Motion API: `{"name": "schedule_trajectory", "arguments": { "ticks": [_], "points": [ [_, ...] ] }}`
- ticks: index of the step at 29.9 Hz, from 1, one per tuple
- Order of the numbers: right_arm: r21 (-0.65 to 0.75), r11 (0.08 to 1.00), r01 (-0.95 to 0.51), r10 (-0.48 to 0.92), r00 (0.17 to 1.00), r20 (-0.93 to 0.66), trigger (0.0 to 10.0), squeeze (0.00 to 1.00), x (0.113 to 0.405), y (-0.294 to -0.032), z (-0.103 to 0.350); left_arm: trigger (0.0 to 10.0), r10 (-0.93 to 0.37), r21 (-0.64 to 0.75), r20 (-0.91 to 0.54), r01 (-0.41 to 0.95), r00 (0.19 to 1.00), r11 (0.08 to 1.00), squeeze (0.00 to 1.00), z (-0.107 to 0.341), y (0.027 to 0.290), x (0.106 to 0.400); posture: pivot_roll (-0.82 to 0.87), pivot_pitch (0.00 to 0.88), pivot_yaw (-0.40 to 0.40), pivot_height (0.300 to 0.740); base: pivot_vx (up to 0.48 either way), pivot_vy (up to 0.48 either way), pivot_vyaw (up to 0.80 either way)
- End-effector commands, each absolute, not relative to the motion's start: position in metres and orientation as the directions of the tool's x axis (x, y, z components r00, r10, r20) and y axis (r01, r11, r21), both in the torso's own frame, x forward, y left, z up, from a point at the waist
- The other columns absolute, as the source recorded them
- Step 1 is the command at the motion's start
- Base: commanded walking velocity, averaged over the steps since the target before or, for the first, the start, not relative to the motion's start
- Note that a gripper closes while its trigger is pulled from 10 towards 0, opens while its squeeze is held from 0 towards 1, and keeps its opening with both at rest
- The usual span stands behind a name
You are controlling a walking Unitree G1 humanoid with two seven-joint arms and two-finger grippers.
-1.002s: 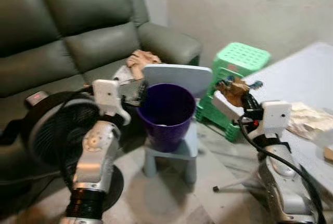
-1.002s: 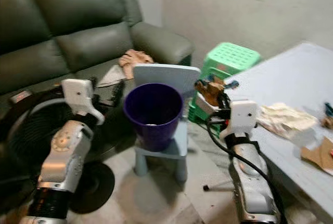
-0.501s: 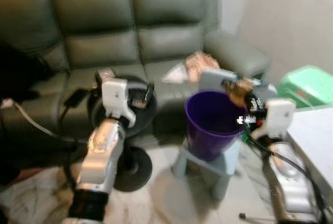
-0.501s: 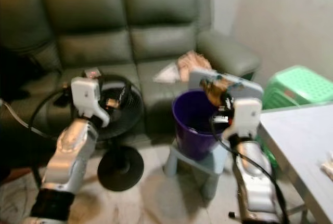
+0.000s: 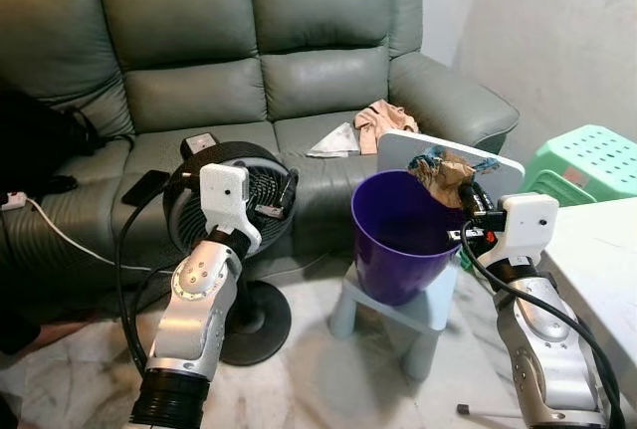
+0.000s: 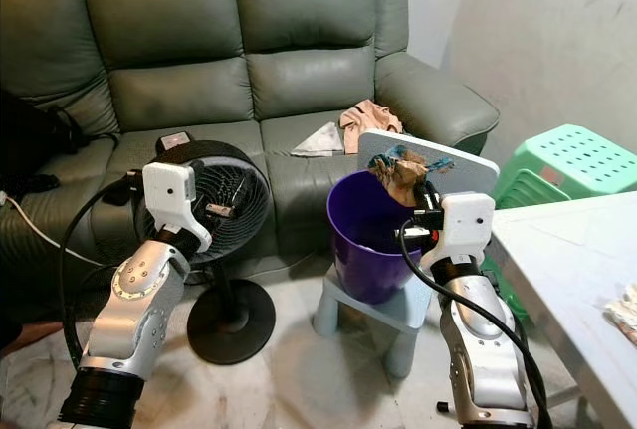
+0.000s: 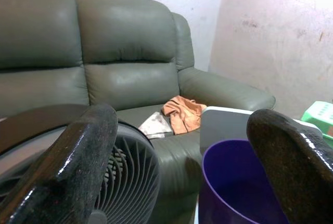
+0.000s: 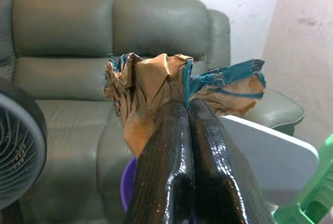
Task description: Picking trash to rubbish bin
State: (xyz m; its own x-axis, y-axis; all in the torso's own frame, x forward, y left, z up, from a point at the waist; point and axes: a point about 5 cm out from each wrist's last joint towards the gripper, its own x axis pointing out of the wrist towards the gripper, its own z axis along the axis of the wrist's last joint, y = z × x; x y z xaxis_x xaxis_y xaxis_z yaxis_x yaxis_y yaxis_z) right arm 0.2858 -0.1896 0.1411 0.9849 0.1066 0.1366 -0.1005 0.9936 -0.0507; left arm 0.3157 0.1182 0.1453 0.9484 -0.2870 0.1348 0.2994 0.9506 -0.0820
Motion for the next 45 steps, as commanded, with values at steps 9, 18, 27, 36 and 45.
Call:
{"name": "schedule_trajectory", "arguments": {
  "ticks": [9, 18, 27, 36, 45],
  "points": [
    [-0.053, 0.991, -0.126, 0.132, 0.982, 0.133, 10.0, 0.00, 0.288, -0.188, 0.142, 10.0, -0.316, -0.087, 0.160, 0.332, 0.935, 0.939, 0.00, 0.153, 0.117, 0.317, 0.09, 0.022, -0.018, 0.740, 0.000, 0.000, 0.00],
    [-0.061, 0.986, -0.152, 0.159, 0.978, 0.133, 10.0, 0.00, 0.288, -0.184, 0.143, 10.0, -0.322, -0.088, 0.172, 0.340, 0.931, 0.936, 0.00, 0.157, 0.115, 0.320, 0.09, 0.032, -0.012, 0.740, 0.336, 0.000, 0.00],
    [-0.064, 0.985, -0.158, 0.165, 0.977, 0.133, 10.0, 0.00, 0.288, -0.185, 0.143, 10.0, -0.326, -0.088, 0.174, 0.344, 0.929, 0.935, 0.00, 0.158, 0.114, 0.320, 0.09, 0.035, -0.013, 0.740, 0.369, 0.000, 0.00],
    [-0.036, 0.985, -0.168, 0.171, 0.977, 0.124, 10.0, 0.00, 0.288, -0.185, 0.142, 10.0, -0.308, -0.083, 0.203, 0.330, 0.929, 0.940, 0.00, 0.161, 0.112, 0.318, 0.09, 0.036, -0.018, 0.740, 0.159, 0.000, 0.00],
    [-0.101, 0.970, -0.222, 0.231, 0.970, 0.079, 10.0, 0.00, 0.300, -0.189, 0.144, 10.0, -0.357, -0.080, 0.216, 0.381, 0.909, 0.921, 0.00, 0.158, 0.102, 0.308, 0.10, 0.050, -0.042, 0.740, 0.000, 0.000, 0.00]
  ]
}}
